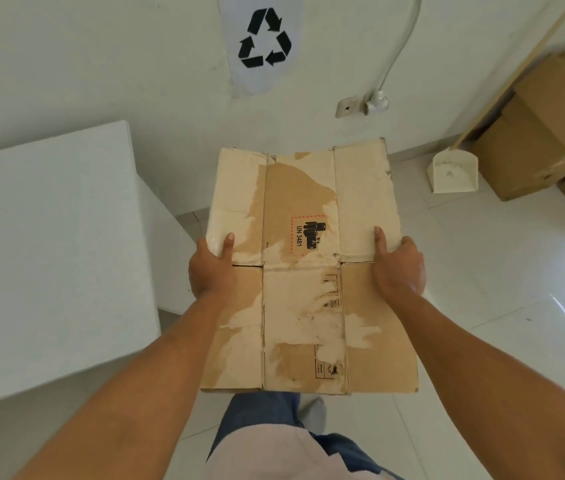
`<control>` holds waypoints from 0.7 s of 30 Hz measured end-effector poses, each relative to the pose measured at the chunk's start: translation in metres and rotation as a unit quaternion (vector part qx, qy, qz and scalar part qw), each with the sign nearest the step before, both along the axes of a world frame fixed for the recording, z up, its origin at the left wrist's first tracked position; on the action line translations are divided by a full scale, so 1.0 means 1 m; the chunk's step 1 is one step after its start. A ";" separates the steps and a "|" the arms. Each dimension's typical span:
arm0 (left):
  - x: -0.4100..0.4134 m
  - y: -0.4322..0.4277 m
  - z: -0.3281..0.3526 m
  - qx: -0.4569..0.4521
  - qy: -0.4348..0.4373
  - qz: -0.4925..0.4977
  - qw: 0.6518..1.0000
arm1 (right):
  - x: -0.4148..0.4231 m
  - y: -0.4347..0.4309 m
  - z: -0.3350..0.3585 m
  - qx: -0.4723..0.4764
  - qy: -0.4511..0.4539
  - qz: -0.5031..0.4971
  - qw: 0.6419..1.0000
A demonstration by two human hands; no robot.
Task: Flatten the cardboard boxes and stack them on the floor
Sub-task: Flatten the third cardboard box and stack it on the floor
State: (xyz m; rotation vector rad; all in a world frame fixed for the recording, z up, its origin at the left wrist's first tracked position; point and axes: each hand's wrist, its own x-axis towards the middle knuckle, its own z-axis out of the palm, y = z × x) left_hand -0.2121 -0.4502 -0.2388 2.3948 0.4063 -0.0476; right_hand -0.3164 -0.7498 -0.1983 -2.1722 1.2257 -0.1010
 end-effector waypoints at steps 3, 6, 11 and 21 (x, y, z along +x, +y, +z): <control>0.013 -0.009 -0.015 0.014 0.013 0.011 1.000 | 0.025 -0.012 -0.016 0.003 0.012 0.023 1.000; 0.032 -0.017 -0.036 0.029 0.029 0.019 0.999 | 0.054 -0.019 -0.033 0.004 0.029 0.040 0.999; 0.064 -0.031 -0.070 0.031 0.056 0.031 0.997 | 0.107 -0.040 -0.064 -0.001 0.054 0.070 0.996; 0.115 -0.057 -0.146 0.048 0.077 0.018 0.996 | 0.196 -0.081 -0.141 -0.007 0.082 0.127 0.988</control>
